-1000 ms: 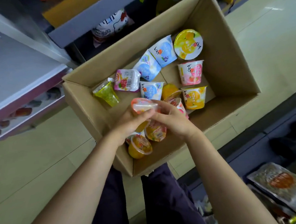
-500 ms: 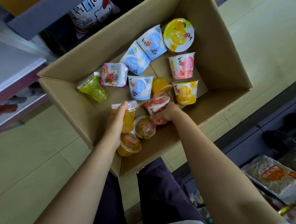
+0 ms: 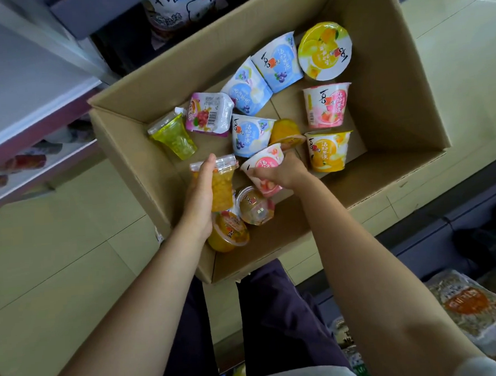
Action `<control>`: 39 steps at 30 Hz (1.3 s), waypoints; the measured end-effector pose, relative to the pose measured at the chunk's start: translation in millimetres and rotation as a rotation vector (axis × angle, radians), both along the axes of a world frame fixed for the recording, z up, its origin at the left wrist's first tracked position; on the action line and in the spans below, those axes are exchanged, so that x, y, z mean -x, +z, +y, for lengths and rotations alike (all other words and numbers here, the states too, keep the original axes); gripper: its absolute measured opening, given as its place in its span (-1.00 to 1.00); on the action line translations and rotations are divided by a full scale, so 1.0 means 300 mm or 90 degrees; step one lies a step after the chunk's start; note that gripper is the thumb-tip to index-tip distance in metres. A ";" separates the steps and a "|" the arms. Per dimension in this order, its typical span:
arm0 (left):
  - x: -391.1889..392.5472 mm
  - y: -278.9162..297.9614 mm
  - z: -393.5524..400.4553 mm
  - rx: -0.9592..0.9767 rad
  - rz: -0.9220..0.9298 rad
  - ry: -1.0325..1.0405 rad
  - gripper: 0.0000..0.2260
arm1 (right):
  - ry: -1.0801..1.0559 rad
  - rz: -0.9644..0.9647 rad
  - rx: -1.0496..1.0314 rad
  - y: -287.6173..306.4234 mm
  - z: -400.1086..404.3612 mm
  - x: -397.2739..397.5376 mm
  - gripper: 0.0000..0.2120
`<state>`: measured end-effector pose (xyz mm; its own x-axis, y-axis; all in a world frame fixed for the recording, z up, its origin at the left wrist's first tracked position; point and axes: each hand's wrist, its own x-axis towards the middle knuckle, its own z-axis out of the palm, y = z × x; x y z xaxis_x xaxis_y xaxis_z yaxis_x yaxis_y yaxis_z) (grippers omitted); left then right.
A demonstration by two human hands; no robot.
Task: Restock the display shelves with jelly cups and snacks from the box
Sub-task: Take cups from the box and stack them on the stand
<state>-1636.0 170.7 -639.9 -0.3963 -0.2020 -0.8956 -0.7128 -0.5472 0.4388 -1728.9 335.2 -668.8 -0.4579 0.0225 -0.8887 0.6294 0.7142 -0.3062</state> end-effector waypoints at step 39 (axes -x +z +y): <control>-0.433 1.751 -1.461 0.505 0.485 0.299 -0.86 | 0.136 0.763 0.567 1.983 -1.554 -0.282 -0.41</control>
<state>-1506.0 -267.6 -114.4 -0.5107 -0.8595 -0.0218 0.0752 -0.0699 0.9947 -1644.3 -130.9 -74.1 -0.8264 -0.4659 0.3161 -0.3887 0.0661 -0.9190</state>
